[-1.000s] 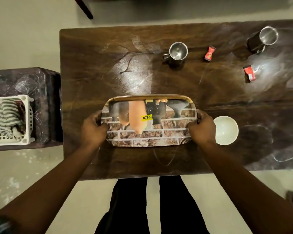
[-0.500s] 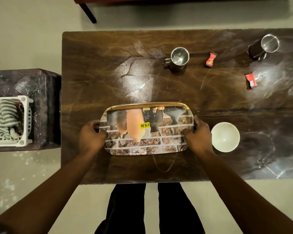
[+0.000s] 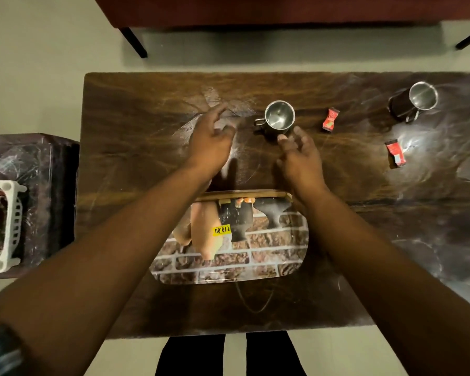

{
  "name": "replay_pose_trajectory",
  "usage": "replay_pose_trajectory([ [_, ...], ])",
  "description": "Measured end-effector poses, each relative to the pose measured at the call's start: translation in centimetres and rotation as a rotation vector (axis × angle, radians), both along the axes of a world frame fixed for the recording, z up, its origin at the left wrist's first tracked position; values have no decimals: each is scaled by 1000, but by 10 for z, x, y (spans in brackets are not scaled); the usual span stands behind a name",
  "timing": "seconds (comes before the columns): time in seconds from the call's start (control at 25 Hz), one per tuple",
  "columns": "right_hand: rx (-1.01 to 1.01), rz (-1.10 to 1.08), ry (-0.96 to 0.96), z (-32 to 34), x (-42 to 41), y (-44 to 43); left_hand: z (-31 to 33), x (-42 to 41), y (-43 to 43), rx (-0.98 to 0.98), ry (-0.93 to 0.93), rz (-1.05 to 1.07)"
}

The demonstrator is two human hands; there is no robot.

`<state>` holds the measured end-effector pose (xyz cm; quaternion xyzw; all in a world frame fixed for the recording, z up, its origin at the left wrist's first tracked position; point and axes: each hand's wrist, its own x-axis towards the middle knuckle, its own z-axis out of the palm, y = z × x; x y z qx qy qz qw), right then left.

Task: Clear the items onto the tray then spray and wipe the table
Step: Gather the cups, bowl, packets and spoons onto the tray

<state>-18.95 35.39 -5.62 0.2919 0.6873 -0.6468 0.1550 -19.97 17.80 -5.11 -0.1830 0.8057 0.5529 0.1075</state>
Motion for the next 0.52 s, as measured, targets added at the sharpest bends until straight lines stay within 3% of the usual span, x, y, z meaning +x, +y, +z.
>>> replay_pose_trajectory([
  [0.2,63,-125,53,-25,-27,-8,-10,-57,44,130,-98,-142],
  [0.52,46,-92,105,-51,-34,-10,-44,-62,59,249,-118,10],
])
